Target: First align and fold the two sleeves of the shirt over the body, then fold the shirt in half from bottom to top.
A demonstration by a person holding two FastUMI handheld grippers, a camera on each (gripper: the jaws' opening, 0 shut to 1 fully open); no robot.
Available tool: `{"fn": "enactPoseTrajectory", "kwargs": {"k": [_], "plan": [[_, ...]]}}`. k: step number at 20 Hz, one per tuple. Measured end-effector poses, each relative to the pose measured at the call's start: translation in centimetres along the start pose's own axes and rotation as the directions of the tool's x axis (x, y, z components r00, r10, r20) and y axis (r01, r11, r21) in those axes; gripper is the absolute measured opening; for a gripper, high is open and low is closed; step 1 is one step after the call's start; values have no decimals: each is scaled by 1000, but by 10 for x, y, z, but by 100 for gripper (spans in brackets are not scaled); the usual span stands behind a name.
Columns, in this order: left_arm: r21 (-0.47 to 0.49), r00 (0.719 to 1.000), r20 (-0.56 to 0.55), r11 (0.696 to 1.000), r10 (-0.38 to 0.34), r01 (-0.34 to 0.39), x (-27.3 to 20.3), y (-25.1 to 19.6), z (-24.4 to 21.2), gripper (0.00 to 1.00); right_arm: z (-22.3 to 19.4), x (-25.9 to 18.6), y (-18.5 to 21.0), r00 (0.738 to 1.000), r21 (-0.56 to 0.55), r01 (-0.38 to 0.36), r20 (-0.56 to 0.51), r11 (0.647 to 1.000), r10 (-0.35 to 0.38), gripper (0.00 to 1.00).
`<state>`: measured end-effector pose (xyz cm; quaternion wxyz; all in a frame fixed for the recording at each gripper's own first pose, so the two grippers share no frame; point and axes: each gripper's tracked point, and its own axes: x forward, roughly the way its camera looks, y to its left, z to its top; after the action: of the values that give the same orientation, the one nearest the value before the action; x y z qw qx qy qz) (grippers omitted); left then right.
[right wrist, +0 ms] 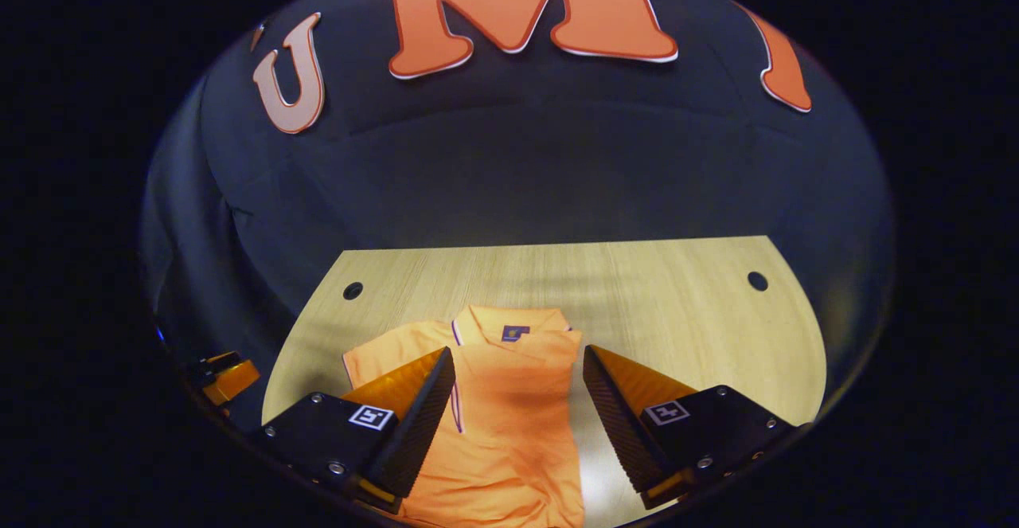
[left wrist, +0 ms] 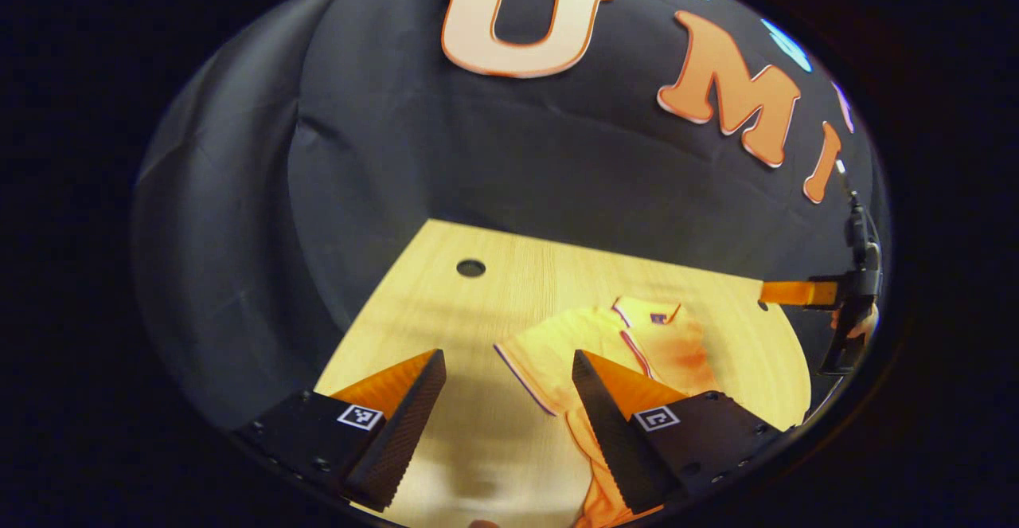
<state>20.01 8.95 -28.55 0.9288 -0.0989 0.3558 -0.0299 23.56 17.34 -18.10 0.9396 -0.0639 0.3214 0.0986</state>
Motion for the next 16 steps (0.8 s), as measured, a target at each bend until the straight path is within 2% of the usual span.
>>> {"fn": "enactPoseTrajectory", "kwargs": {"k": [5, 6, 8, 13, 16], "plan": [[8, 987, -155, 999, 37, -36, 57, -11, -28, 98, 14, -36, -31, 997, -43, 17, 80, 999, -14, 99], [8, 979, -203, 999, 34, -33, 68, -15, -36, 96, 14, -41, -37, 996, -42, 14, 86, 999, -10, 99], [3, 952, -297, 997, 72, -75, 85, -17, -56, 98, 13, -49, -48, 996, -28, -1, 90, 1000, 3, 99], [-52, 911, -398, 988, 111, -144, 121, -26, -79, 98, 1, -58, -82, 997, -20, 1, 82, 1000, 1, 99], [-91, 873, -471, 977, 127, -191, 136, -22, -91, 98, -10, -59, -92, 998, -12, -14, 64, 1000, 15, 99]]}}
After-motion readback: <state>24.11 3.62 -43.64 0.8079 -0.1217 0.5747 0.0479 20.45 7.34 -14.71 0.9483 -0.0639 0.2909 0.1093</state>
